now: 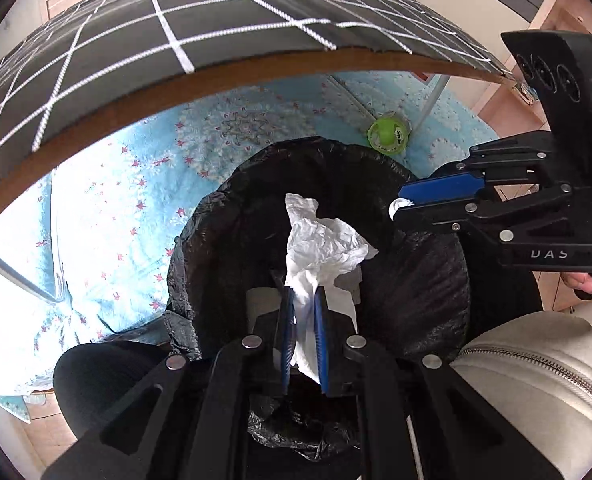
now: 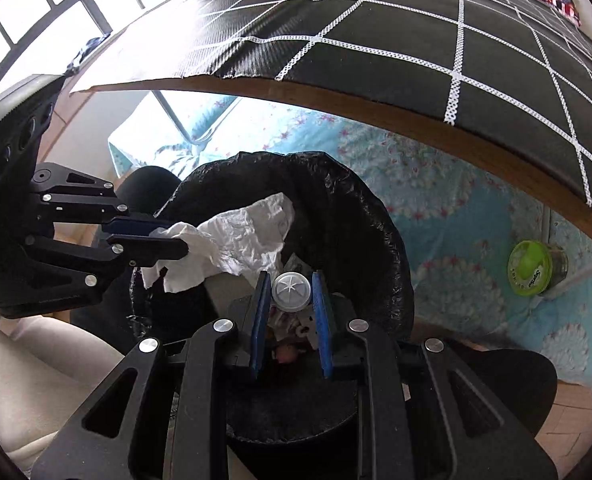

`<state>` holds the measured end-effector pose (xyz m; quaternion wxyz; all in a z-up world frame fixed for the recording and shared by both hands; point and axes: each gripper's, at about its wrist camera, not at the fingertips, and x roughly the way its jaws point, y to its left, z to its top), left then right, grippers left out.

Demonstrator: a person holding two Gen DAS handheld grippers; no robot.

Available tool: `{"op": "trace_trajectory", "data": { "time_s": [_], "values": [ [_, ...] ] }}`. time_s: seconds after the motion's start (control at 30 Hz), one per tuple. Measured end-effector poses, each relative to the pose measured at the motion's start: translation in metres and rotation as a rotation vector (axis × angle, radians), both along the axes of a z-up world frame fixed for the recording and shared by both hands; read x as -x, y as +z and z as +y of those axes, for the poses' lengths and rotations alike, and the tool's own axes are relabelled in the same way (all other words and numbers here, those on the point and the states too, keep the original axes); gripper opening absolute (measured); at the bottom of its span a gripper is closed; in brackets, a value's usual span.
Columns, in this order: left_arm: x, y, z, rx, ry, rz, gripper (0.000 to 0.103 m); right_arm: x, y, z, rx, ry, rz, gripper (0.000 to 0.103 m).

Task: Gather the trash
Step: 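Carry the tissue and white cap in both tools over the bin, then open the left tool to drop the tissue while the right tool opens to drop the cap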

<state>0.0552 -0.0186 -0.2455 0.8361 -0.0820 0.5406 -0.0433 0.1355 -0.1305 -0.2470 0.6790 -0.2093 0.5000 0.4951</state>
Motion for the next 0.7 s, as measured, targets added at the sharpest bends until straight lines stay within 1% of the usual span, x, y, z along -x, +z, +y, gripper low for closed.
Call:
{"op": "trace_trajectory", "data": {
  "time_s": [0.2, 0.27, 0.3, 0.33, 0.37, 0.4, 0.47, 0.7],
  "values": [
    [-0.011, -0.012, -0.004, -0.008, 0.002, 0.039, 0.011, -0.004, -0.008, 0.004, 0.012, -0.008, 0.018, 0.021],
    [-0.012, -0.015, -0.006, -0.018, 0.004, 0.049, 0.016, -0.006, -0.009, 0.005, 0.013, -0.008, 0.022, 0.021],
    [-0.013, -0.016, -0.006, -0.019, 0.007, 0.050, 0.026, -0.006, -0.010, 0.006, 0.013, -0.007, 0.024, 0.022],
    [-0.012, -0.017, -0.006, -0.017, 0.012, 0.048, 0.047, -0.006, -0.011, 0.007, 0.013, -0.006, 0.026, 0.021],
    [-0.012, -0.017, -0.006, -0.021, 0.021, 0.041, 0.057, -0.006, -0.012, 0.007, 0.013, -0.005, 0.029, 0.022],
    [-0.011, -0.016, -0.006, -0.027, 0.030, 0.030, 0.064, -0.006, -0.012, 0.007, 0.012, -0.003, 0.031, 0.022],
    [-0.011, -0.015, -0.006, -0.014, 0.030, 0.025, 0.064, -0.005, -0.014, 0.008, 0.011, -0.003, 0.034, 0.022],
    [-0.009, -0.007, -0.005, -0.019, 0.037, 0.011, 0.064, -0.003, -0.008, 0.012, -0.014, -0.007, 0.040, 0.022]
  ]
}}
